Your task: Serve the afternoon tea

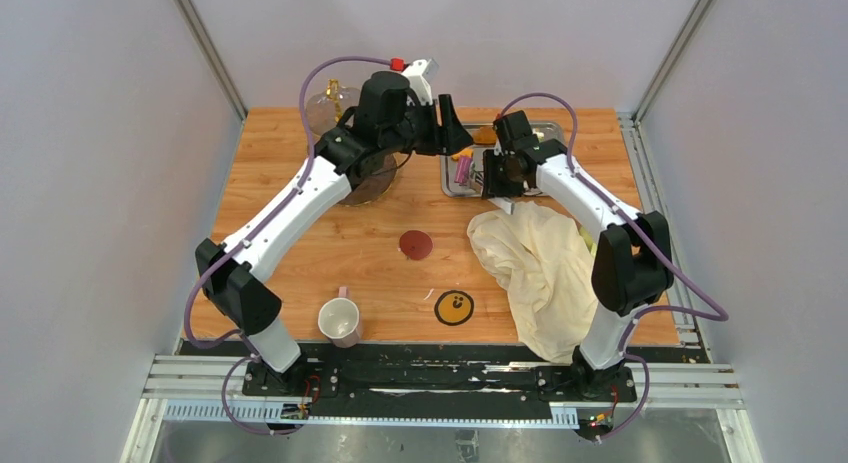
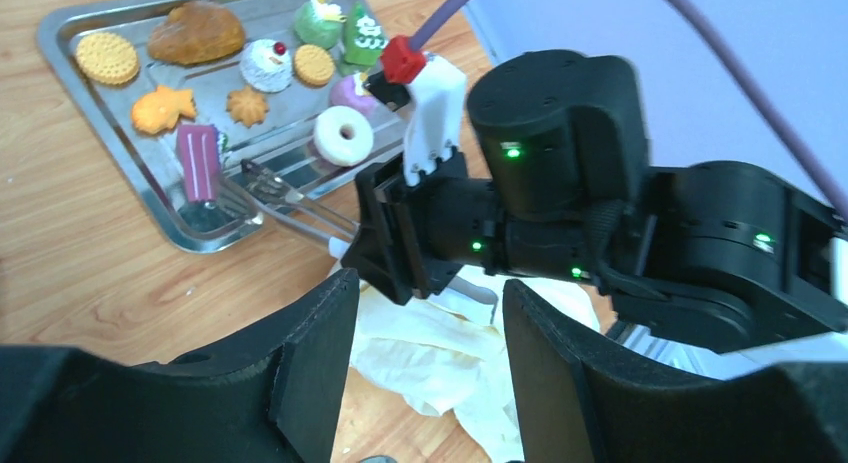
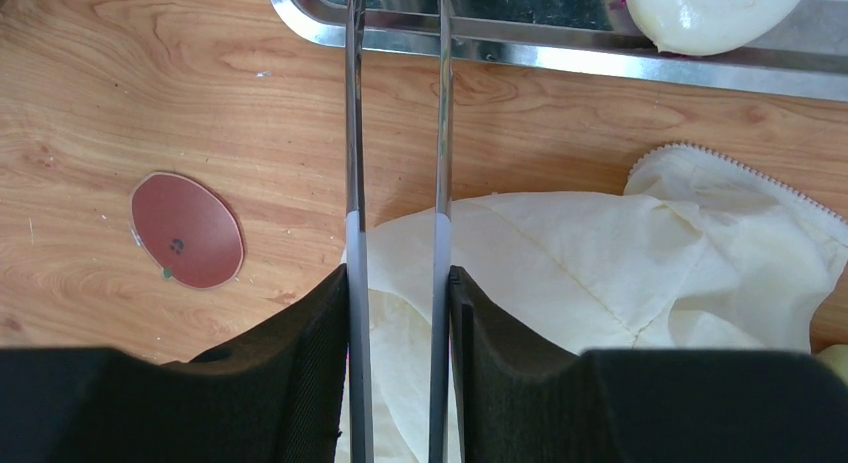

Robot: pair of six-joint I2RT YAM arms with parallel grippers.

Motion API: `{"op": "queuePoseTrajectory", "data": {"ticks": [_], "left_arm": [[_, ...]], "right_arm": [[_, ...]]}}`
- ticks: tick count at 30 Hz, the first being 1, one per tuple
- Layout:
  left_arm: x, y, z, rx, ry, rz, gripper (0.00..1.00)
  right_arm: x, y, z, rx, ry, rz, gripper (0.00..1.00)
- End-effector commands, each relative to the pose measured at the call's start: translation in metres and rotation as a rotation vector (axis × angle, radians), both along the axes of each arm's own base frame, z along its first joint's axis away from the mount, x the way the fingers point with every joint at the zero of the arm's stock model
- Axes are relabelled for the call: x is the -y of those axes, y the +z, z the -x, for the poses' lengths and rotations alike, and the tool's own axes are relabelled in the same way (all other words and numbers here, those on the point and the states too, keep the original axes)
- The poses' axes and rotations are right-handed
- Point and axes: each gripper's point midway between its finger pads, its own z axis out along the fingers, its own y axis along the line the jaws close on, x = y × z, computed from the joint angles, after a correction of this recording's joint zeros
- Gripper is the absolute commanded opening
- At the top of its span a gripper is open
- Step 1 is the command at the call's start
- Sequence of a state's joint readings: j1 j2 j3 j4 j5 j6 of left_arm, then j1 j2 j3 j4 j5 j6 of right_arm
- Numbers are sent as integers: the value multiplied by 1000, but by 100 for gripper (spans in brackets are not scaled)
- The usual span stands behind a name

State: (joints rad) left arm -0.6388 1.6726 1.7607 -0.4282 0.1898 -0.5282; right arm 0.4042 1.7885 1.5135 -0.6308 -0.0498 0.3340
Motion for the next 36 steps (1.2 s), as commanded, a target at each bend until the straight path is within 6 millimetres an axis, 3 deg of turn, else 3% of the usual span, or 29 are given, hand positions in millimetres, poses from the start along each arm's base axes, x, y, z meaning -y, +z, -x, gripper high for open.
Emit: {"op": "queuePoseTrajectory", "data": {"ticks": [1,7,12,16,21,36], "left_arm": [[-2,59,33,131,-126,52,60],[-31,112,51,267,-92,30,62],[-79,129,42,339,77,-48,67],[-103,139,42,352,140,-21,68],[-117,141,45,366,183,-13,70],[-125,118,39,325,202,-40,71]], "right_arm": [[-6,23,-1,95,-29,-20,37],[-12,24,-7,123,-49,-33,40],[-16,22,-19,127,-77,-36,41],[-21,16,-27,113,-87,-40,42],[-33,13,-30,100,-70,-65,42],[-39,-4,-42,92,-105,-22,47]]}}
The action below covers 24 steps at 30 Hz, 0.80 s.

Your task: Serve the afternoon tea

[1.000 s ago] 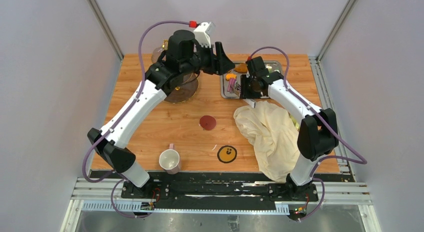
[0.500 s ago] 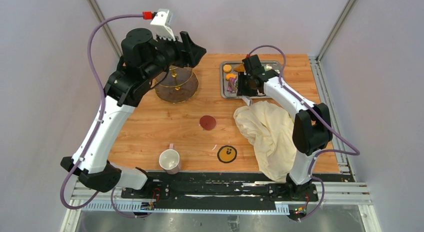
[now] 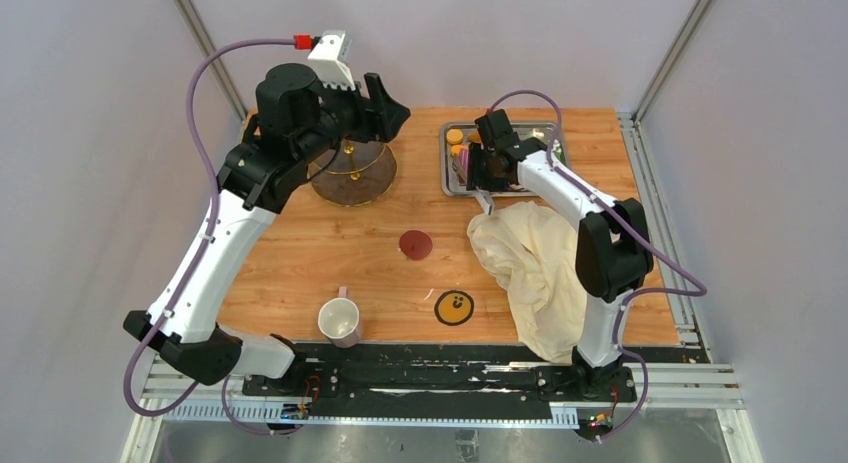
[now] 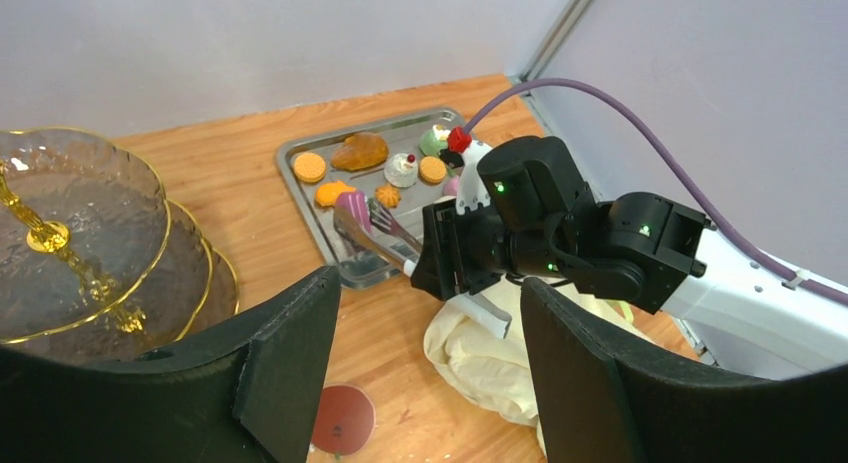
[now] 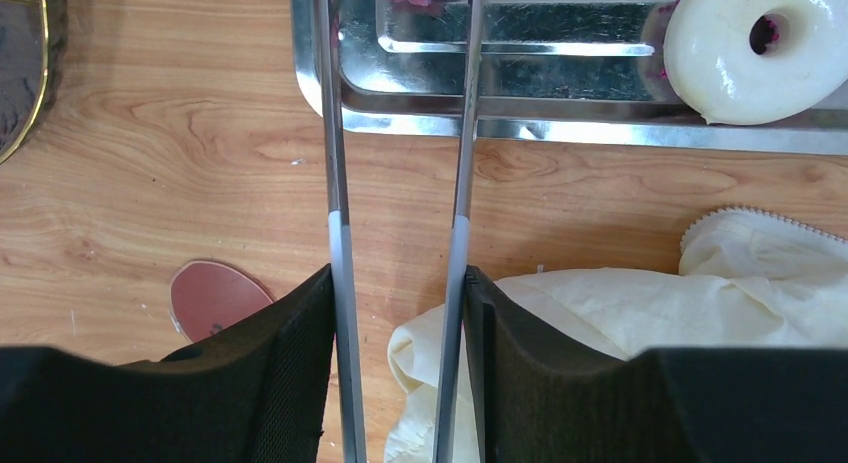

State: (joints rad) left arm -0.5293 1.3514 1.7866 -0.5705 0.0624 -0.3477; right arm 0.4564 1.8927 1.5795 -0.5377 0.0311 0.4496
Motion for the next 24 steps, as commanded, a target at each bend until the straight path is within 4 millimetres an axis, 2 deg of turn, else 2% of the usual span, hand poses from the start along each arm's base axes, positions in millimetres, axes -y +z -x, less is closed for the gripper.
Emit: {"op": "queuePoseTrajectory", "data": {"ticks": [1,6,13,15,19,21,24], "left_arm": [[-6,2,0,20,13,4,71],[-15,-11,-8,-14,42,-2,71],[-47,-25,-25,-67,115,7,72],[-62,-24,-30,-64,152,-8,74],[-103,-28,-44,-89,263,-15,77],[-129,-36,-54,-131,337,30,78],[-172,-63,-75,-210,475,103,79]], "right_arm": [[-10,6,-12,38,-22,10,45],[-3,6,-8,41,-33,29,30],[6,19,3,65,-25,39,7],[11,24,9,76,-19,48,1],[21,36,20,104,1,60,1],[25,45,24,124,4,56,1],[29,64,27,167,19,47,1]]}}
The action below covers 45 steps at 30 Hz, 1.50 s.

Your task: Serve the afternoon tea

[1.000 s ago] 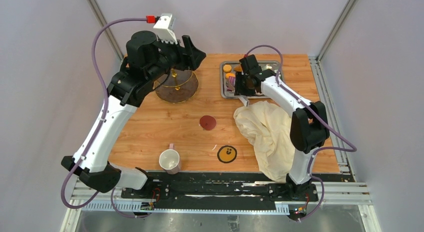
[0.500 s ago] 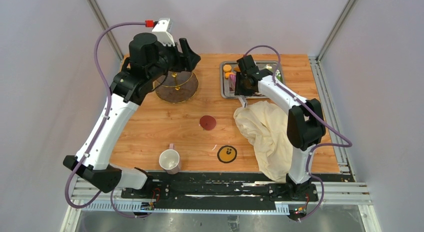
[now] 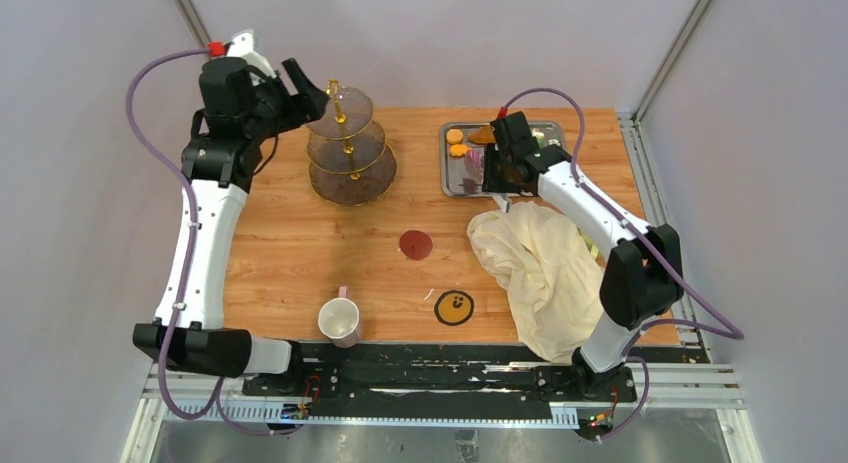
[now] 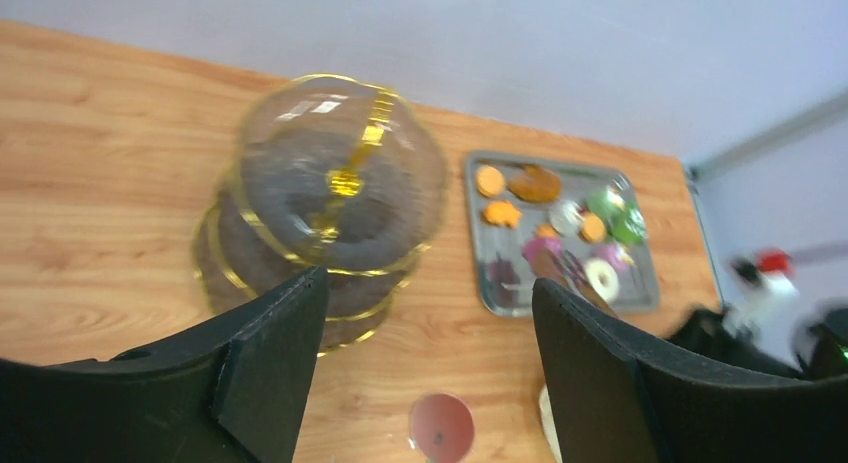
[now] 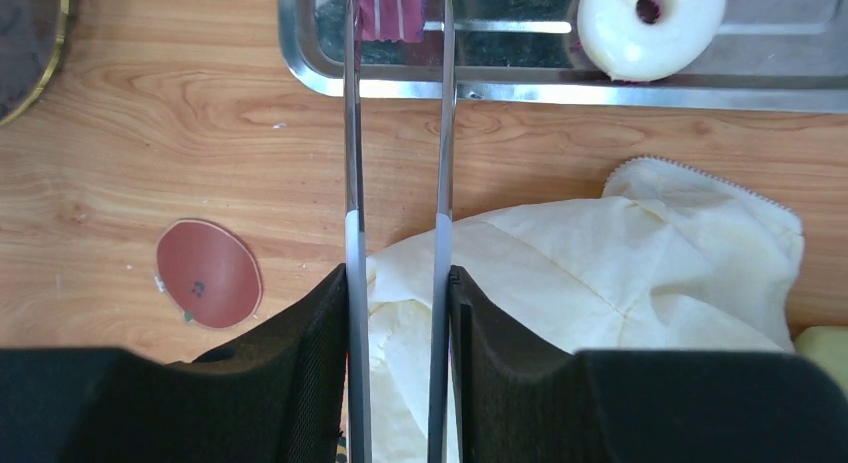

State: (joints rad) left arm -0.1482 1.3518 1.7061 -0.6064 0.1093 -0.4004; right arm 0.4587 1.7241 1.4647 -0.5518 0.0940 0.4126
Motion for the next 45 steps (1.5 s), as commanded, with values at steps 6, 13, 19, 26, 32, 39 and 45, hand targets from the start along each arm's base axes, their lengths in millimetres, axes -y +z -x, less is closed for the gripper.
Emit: {"op": "queuePoseTrajectory", "data": {"ticks": [6,13,19,26,32,39,45], "left_arm": [[-91,-91,-63,-202,261,243,77],[-129,-136,-124,-283,363,307,77],[-148,-183,-174,-352,397,367,75],[-138,-212,-192,-374,337,411,70],[-135,-200,-175,-360,310,377,69],[-99,-185,-155,-367,164,378,70],[-68,-178,-141,-375,62,374,69]], "right_arm": [[0,74,0,190,75,-26,1],[-5,86,0,212,99,-46,1],[-6,85,0,209,109,-49,1],[-6,84,0,210,109,-44,1],[-10,83,-2,202,117,-55,1],[-10,78,-2,189,111,-57,1],[-8,75,2,180,102,-59,1]]}}
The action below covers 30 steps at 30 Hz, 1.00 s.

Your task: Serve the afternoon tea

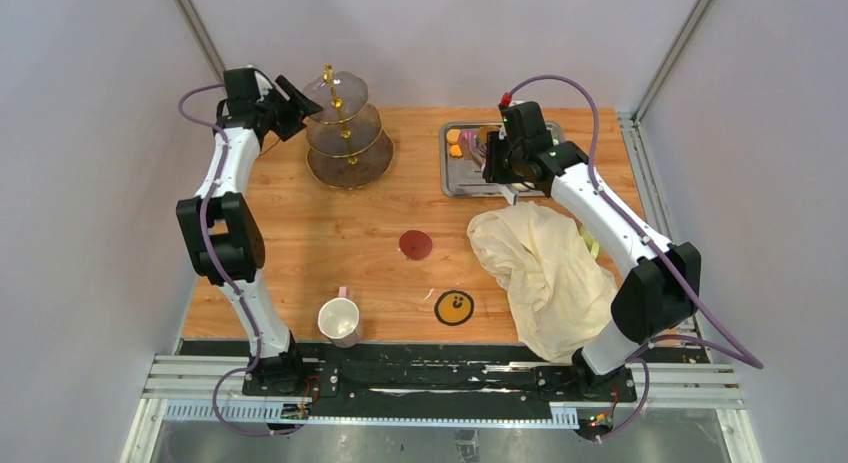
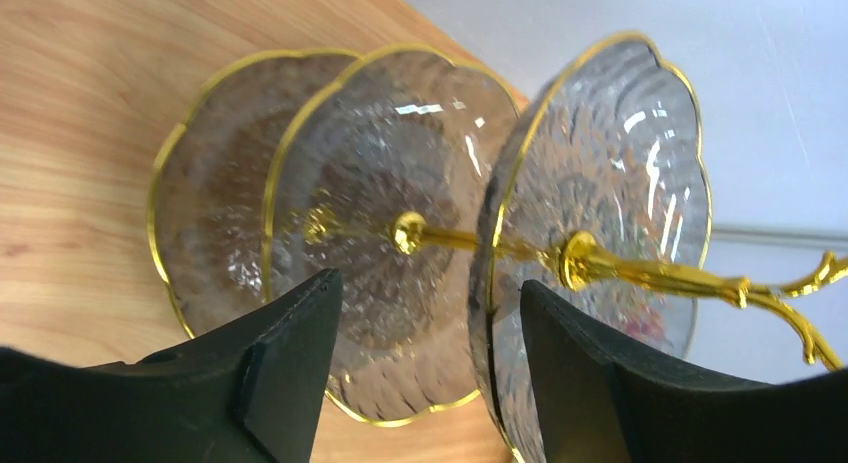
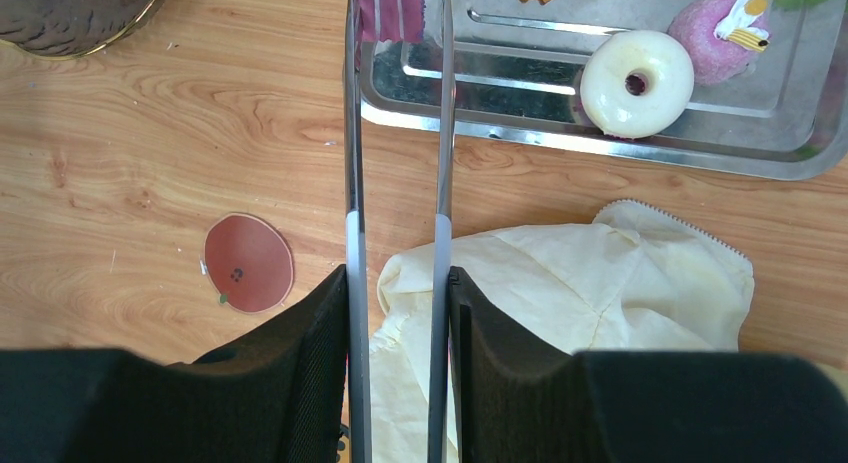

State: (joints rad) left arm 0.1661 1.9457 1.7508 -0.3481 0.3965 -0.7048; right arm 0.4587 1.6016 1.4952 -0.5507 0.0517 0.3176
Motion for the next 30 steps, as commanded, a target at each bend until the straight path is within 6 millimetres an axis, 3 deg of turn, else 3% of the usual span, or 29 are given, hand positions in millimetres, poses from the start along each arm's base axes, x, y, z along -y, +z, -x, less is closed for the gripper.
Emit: {"op": "queuePoseTrajectory", "data": {"ticks": [1,10,12,15,17,20,23,26,30], "left_arm": [[27,12,22,10,-101,6,67],[35,29,37,42,-116,23,47],[35,32,40,43,-119,17,54],[31,36,48,28,-116,-32,75],[20,44,56,19,-100,-119,83],[3,58,73,2,-58,-247,89],[-4,88,82,66,-40,-331,92],[1,120,85,139,-48,-434,94],[33,150,73,230,-108,-553,98]], "right_arm": [[-5,13,-1,35,2,-27,0],[-4,10,3,25,-1,-32,1],[-5,9,4,21,1,-37,1],[-5,8,5,17,4,-40,1],[-5,8,6,17,4,-41,1],[-4,9,7,19,3,-40,1],[-3,10,8,22,3,-37,1],[-2,11,8,27,2,-35,1],[-1,12,8,29,-3,-35,1]]}}
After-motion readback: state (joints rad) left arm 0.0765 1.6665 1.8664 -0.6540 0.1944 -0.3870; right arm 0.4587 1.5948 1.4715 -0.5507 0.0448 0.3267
